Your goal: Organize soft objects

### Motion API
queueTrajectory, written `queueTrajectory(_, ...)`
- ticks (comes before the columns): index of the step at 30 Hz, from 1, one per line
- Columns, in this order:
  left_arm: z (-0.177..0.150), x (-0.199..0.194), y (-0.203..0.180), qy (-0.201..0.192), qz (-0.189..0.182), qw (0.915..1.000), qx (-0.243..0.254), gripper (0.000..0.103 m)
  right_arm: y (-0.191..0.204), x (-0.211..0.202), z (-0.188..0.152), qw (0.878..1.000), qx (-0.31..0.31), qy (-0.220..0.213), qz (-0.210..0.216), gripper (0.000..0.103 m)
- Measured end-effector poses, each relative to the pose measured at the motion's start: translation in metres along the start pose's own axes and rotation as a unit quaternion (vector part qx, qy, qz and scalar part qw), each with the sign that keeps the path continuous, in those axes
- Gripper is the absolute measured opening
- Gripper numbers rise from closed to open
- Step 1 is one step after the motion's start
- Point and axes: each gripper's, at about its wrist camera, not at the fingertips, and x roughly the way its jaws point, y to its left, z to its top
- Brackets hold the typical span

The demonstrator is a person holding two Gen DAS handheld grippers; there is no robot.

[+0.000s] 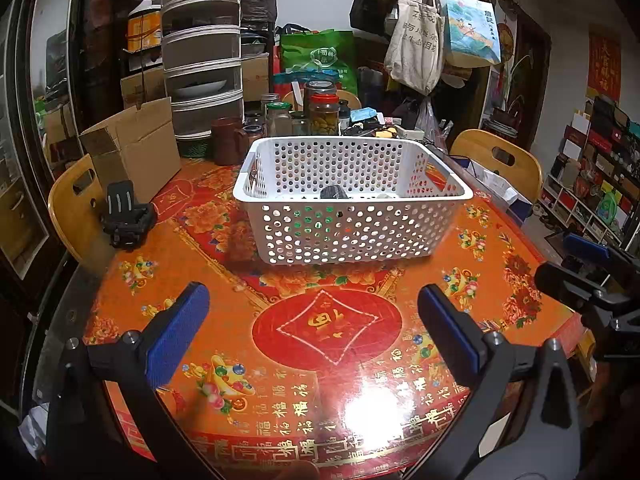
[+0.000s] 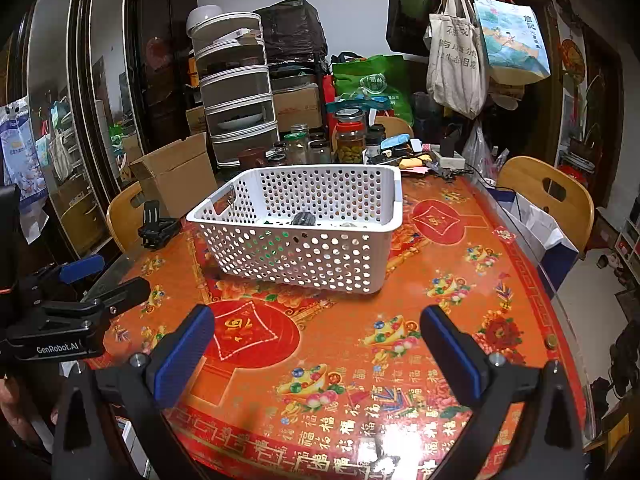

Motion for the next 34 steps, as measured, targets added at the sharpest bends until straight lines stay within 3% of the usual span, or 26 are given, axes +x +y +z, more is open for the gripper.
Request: queueTrajectory(34,0.0017,-0.0019,-0.0027,-0.011,0.004,0.9999,0.008,0.103,0.0078,-0.0009,-0.0034,1.0,0.003,0.005,0.006,0.102)
